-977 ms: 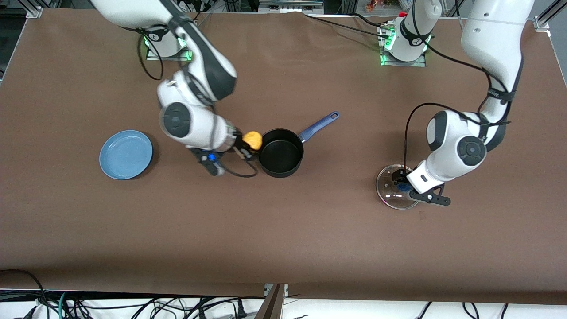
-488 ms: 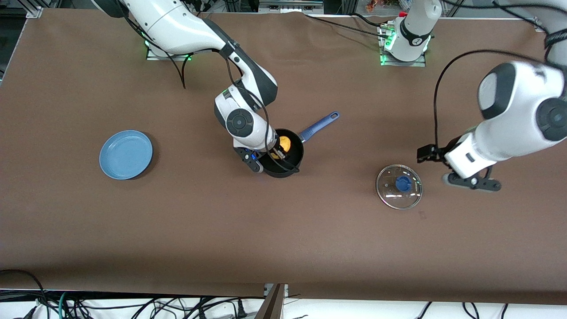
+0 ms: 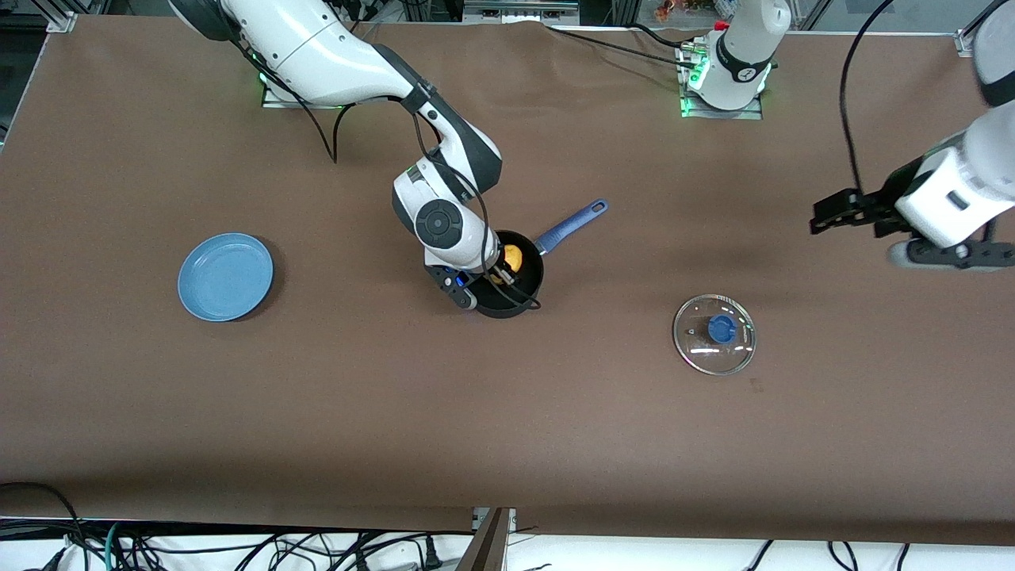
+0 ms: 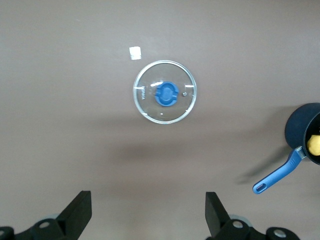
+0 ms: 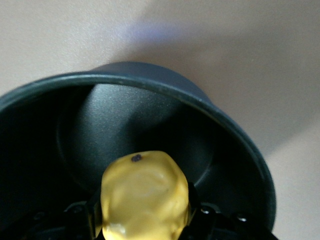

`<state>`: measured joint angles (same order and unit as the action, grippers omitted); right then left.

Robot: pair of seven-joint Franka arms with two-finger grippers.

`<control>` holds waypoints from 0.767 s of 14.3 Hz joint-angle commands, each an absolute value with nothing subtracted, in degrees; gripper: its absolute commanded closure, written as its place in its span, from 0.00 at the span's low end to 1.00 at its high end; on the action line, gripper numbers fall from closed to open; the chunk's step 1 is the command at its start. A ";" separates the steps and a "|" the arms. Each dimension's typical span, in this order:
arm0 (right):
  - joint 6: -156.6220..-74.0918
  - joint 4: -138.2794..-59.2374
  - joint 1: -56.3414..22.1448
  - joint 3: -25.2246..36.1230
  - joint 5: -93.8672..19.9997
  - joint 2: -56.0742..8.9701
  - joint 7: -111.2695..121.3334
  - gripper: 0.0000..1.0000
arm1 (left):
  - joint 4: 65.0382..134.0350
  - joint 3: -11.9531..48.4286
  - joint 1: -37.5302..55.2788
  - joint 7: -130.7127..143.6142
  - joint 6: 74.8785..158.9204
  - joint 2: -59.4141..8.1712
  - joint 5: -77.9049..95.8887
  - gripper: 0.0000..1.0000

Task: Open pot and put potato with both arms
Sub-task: 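Open the right gripper to drop the potato into the saucepan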

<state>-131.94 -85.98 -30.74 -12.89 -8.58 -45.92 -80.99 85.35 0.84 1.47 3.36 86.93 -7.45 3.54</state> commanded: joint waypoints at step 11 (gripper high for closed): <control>-120.61 -83.67 -31.11 -4.49 -6.68 -31.31 -78.24 0.00 | 83.41 1.85 0.27 7.54 83.58 -6.77 1.58 0.00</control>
